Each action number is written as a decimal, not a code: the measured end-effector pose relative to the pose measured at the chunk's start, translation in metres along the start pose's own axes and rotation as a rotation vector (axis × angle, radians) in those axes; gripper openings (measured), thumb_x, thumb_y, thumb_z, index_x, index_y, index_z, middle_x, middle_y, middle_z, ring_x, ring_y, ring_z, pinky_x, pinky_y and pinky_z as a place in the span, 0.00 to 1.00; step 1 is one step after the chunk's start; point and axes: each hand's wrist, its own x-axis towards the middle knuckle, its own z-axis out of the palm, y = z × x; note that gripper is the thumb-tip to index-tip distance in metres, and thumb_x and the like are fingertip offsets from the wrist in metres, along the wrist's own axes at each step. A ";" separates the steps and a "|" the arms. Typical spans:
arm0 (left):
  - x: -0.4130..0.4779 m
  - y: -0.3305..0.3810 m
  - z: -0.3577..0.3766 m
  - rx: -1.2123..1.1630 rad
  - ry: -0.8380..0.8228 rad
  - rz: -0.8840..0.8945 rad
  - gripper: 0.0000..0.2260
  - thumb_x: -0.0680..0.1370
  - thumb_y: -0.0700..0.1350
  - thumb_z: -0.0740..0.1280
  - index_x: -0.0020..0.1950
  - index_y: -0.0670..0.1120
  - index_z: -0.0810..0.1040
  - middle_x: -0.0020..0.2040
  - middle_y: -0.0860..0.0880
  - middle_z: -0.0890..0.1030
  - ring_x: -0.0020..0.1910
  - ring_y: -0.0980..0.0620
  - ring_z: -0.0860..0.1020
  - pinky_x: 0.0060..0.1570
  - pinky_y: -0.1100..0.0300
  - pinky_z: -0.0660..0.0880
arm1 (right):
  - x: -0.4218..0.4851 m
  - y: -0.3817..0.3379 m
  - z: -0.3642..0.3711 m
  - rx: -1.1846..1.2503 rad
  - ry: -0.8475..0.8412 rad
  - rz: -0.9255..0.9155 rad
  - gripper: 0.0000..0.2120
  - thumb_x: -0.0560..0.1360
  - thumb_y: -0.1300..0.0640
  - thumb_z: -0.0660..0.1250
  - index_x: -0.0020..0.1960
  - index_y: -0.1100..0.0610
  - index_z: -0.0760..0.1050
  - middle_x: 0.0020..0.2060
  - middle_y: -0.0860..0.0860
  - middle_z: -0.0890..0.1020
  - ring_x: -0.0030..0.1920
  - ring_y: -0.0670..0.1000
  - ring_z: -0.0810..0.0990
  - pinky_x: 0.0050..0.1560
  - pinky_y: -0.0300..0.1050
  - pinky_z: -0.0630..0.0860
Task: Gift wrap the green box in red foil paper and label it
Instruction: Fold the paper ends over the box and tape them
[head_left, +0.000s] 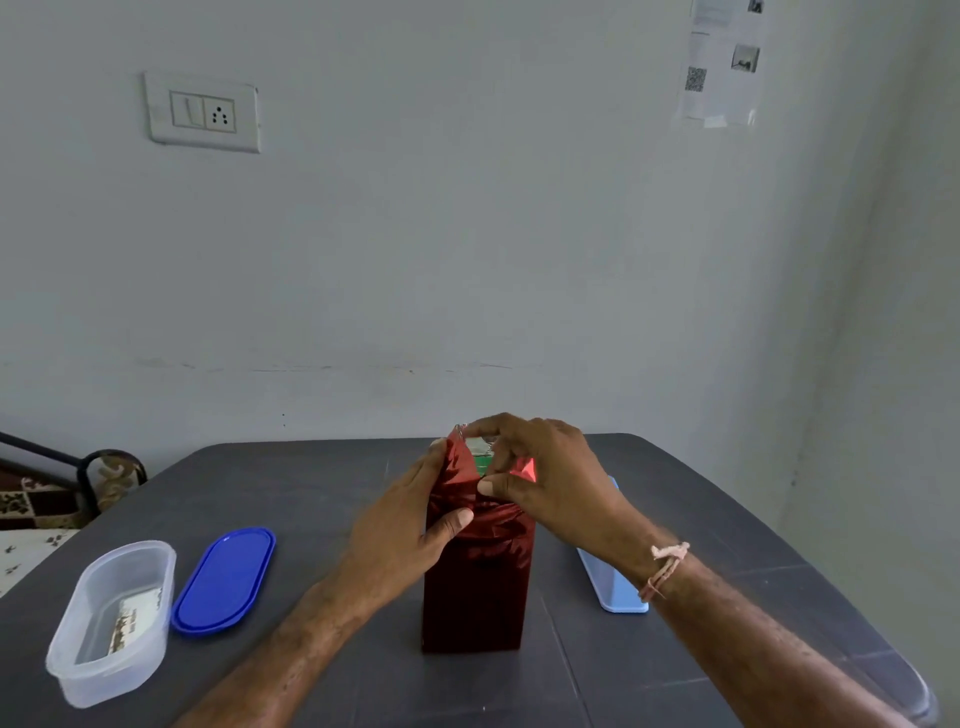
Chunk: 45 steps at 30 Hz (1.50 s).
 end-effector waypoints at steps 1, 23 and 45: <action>0.000 -0.001 0.000 0.011 -0.013 -0.004 0.38 0.79 0.63 0.64 0.83 0.56 0.49 0.81 0.58 0.61 0.77 0.54 0.65 0.73 0.53 0.69 | -0.001 0.000 0.001 0.002 -0.010 -0.010 0.22 0.73 0.51 0.75 0.65 0.41 0.75 0.39 0.36 0.82 0.49 0.41 0.81 0.62 0.55 0.74; 0.003 -0.008 -0.007 0.212 -0.096 0.051 0.49 0.69 0.80 0.45 0.84 0.55 0.47 0.82 0.58 0.47 0.81 0.58 0.45 0.78 0.52 0.55 | -0.058 0.030 0.044 0.133 0.074 0.296 0.31 0.80 0.49 0.69 0.80 0.44 0.61 0.73 0.33 0.63 0.74 0.33 0.58 0.70 0.26 0.57; 0.002 -0.013 -0.005 0.247 0.025 0.188 0.36 0.77 0.68 0.60 0.82 0.54 0.61 0.76 0.54 0.60 0.73 0.55 0.61 0.67 0.55 0.71 | -0.049 0.041 0.039 -0.039 0.076 0.173 0.16 0.78 0.53 0.71 0.65 0.45 0.79 0.67 0.38 0.75 0.67 0.40 0.72 0.64 0.34 0.72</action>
